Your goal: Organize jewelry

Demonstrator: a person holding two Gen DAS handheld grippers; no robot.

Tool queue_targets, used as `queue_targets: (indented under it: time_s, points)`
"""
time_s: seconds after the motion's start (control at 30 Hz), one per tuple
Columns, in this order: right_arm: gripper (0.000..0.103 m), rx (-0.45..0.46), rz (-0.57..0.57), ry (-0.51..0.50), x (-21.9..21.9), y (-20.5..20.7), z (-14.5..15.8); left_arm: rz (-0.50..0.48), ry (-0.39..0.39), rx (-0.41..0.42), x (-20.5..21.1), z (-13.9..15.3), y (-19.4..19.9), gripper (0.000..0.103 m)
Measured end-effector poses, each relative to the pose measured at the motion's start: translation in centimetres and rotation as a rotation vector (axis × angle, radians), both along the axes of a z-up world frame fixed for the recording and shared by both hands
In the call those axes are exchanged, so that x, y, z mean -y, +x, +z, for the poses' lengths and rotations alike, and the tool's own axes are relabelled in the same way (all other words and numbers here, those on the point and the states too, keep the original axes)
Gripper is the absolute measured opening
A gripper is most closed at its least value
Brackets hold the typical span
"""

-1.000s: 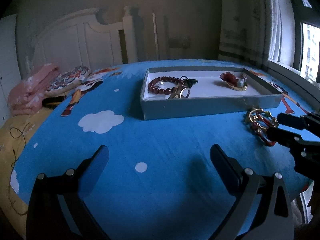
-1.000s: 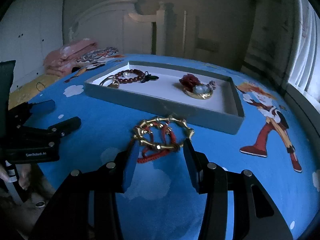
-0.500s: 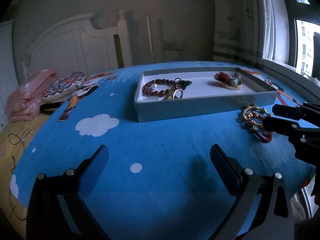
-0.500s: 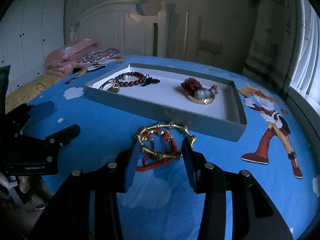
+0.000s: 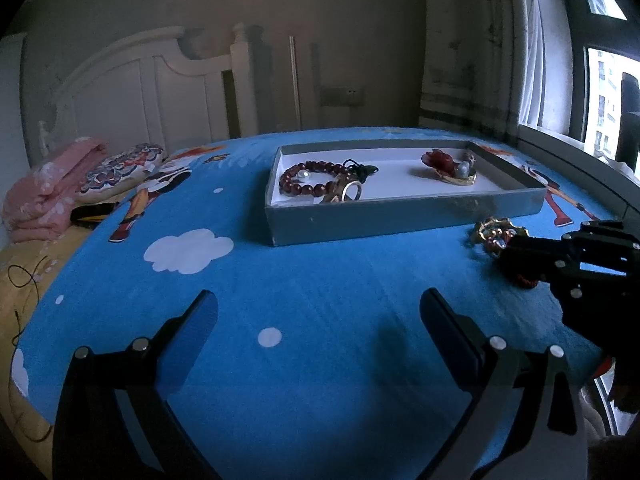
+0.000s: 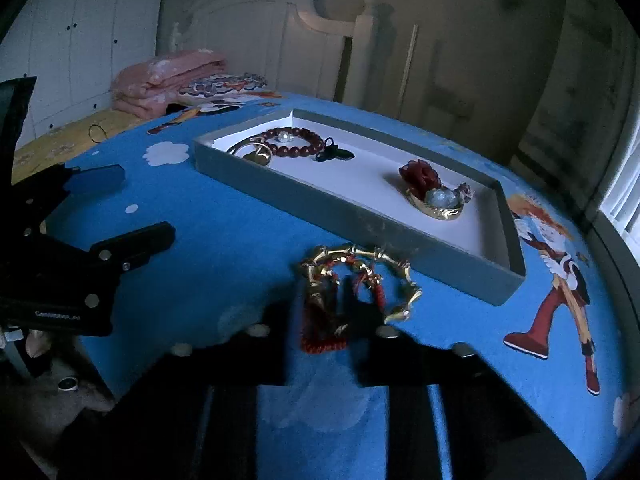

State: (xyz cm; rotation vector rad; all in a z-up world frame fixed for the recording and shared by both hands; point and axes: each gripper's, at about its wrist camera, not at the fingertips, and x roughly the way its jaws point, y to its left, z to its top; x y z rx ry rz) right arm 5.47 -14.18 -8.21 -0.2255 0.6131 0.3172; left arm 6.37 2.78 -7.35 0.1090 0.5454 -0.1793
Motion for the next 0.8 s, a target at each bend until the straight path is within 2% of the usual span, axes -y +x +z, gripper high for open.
queue_targets:
  time_s: [0.13, 0.27, 0.4, 0.57, 0.8]
  points:
    - [0.01, 0.017, 0.002, 0.019, -0.8, -0.6, 0.1, 0.004, 0.011, -0.01, 0.1, -0.1, 0.0, 0.098]
    - [0.01, 0.078, -0.017, 0.029, -1.5, -1.3, 1.3, -0.001, 0.027, -0.005, 0.3, 0.0, -0.3, 0.098]
    - [0.01, 0.134, -0.082, 0.065, -0.1, -1.6, 3.0, -0.044, 0.033, 0.01, 1.5, 0.7, -0.5, 0.098]
    - [0.01, 0.152, -0.13, 0.075, 1.8, -2.0, 3.7, -0.095, 0.034, 0.007, 4.3, 1.0, -0.5, 0.098]
    - [0.01, 0.176, -0.189, 0.069, 3.5, -3.1, 3.8, -0.088, 0.014, -0.018, 7.8, 1.8, -0.1, 0.098]
